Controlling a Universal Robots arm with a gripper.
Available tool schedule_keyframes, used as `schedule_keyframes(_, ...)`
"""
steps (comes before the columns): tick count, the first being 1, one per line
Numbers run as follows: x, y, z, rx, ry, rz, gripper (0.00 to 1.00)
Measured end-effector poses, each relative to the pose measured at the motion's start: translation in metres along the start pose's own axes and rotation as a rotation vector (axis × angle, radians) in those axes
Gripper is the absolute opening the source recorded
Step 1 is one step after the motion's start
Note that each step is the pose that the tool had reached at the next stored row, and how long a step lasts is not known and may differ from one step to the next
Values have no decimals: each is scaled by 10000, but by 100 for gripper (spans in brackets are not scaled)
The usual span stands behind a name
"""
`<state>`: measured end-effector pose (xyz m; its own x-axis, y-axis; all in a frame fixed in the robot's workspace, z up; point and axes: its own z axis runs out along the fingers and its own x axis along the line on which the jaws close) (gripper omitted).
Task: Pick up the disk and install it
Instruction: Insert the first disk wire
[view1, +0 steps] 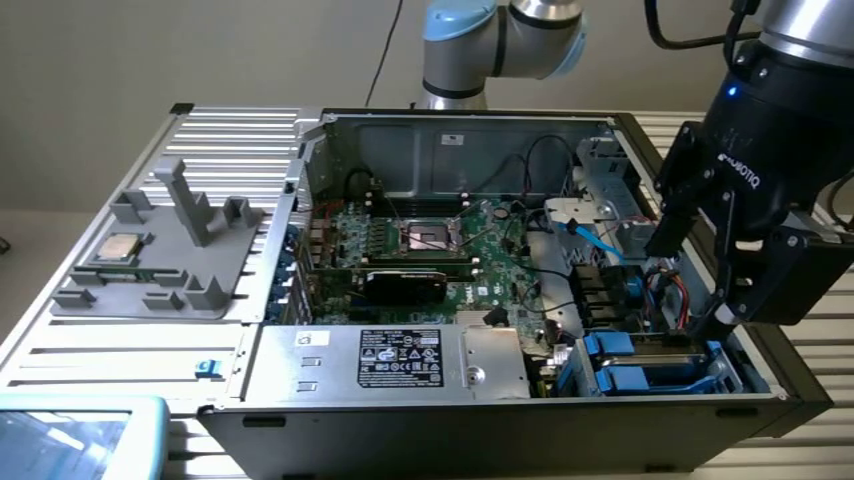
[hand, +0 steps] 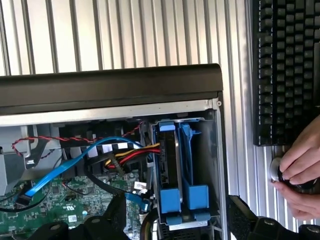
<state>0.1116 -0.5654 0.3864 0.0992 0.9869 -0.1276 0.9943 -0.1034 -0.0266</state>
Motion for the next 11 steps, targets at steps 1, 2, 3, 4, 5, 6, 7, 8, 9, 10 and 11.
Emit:
schedule_keyframes(1,0,-12,0,-104,-90,16,89)
schedule_keyframes(2,1,-23,1,-219,-197,35,89)
schedule_keyframes(3,2,-33,1,-339,-300,52,89)
schedule_keyframes(4,5,-44,2,-445,-380,69,89)
schedule_keyframes(5,7,-56,3,-527,-469,82,89)
schedule_keyframes(6,12,-68,4,-592,-549,92,89)
schedule_keyframes(7,17,-80,7,-645,-618,99,89)
schedule_keyframes(8,22,-94,9,-690,-681,105,89)
schedule_keyframes(9,28,-107,13,-734,-742,112,89)
schedule_keyframes(10,34,-122,16,-780,-805,119,89)
schedule_keyframes(11,39,-136,19,-820,-864,125,89)
